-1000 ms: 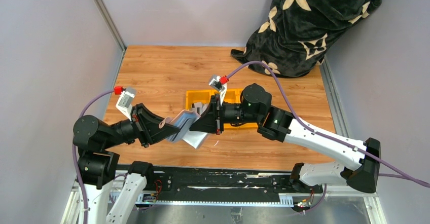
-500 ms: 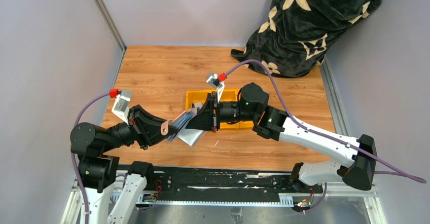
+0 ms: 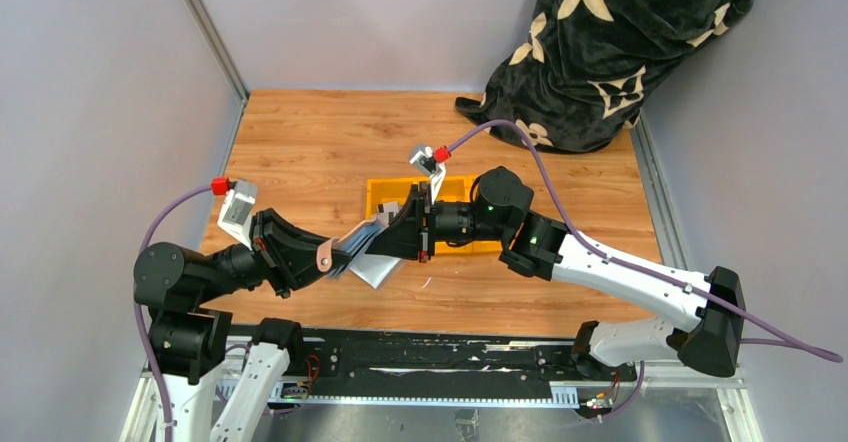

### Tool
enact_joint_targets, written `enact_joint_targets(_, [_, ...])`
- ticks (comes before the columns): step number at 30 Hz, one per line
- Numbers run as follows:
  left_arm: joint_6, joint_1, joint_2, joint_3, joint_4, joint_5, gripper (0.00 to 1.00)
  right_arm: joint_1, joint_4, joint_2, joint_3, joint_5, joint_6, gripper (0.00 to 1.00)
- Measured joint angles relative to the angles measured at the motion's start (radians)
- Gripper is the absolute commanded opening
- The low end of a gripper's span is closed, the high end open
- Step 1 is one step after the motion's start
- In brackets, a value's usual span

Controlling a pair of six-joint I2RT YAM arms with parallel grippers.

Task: Take the credit cards out of the card holder
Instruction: Remove the credit card from the card holder.

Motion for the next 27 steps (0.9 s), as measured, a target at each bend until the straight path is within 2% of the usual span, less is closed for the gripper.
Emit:
enact_joint_targets(9, [0.127,0.000,-0.012,0.037,-0.080,-0.018,0.00,0.001,-0.044,0.000,0.019,0.027,-0.031,0.00])
enact_joint_targets(16, [0.245,-0.001,-0.010,0.100,-0.208,-0.072,0.00,0.002,-0.043,-0.003,0.019,0.049,-0.054,0.00])
enact_joint_targets(21, [0.325,-0.007,-0.008,0.114,-0.286,-0.177,0.00,0.002,-0.049,-0.004,0.019,0.061,-0.057,0.00])
enact_joint_targets(24, [0.373,-0.008,-0.011,0.115,-0.319,-0.259,0.15,0.002,-0.056,-0.003,0.019,0.058,-0.057,0.00])
enact_joint_targets(27, [0.383,-0.011,-0.011,0.114,-0.330,-0.284,0.39,0.002,-0.059,-0.001,0.019,0.047,-0.056,0.00])
